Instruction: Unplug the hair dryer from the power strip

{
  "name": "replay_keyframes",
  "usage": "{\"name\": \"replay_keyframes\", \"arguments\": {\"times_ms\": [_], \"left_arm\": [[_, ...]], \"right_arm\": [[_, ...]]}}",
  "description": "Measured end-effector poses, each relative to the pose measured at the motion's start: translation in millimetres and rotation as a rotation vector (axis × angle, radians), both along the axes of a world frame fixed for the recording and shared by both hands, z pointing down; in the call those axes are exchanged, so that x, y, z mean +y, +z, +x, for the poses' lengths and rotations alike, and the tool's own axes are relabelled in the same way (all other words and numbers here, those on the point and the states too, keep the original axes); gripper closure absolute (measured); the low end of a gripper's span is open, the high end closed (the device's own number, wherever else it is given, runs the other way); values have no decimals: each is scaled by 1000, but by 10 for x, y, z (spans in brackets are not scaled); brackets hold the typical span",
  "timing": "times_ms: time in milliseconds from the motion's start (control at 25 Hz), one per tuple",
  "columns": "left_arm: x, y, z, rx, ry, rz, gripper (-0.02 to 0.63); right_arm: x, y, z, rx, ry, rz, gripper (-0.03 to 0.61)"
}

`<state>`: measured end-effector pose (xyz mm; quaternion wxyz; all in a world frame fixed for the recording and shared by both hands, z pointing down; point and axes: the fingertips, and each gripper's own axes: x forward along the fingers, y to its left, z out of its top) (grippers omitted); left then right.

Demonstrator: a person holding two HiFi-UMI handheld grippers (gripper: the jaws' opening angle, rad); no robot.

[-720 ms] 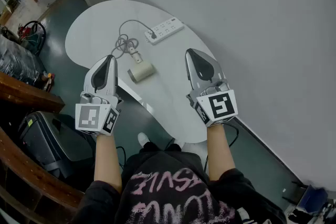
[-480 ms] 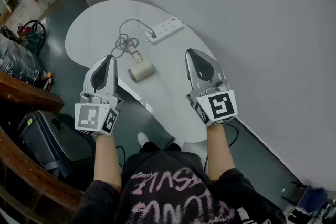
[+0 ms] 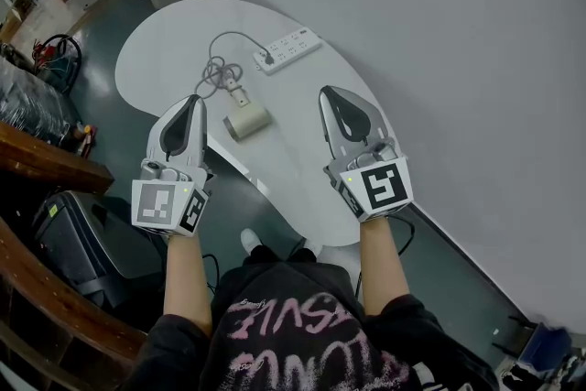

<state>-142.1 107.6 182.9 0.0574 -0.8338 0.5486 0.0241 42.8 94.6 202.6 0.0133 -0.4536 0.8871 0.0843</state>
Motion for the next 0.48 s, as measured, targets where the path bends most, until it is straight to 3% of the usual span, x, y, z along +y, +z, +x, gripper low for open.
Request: {"name": "replay_keyframes", "arguments": {"times_ms": [480], "left_arm": [[68, -25, 300, -13, 7, -15, 614]], "right_arm": [[26, 83, 307, -37, 20, -42, 569]]}}
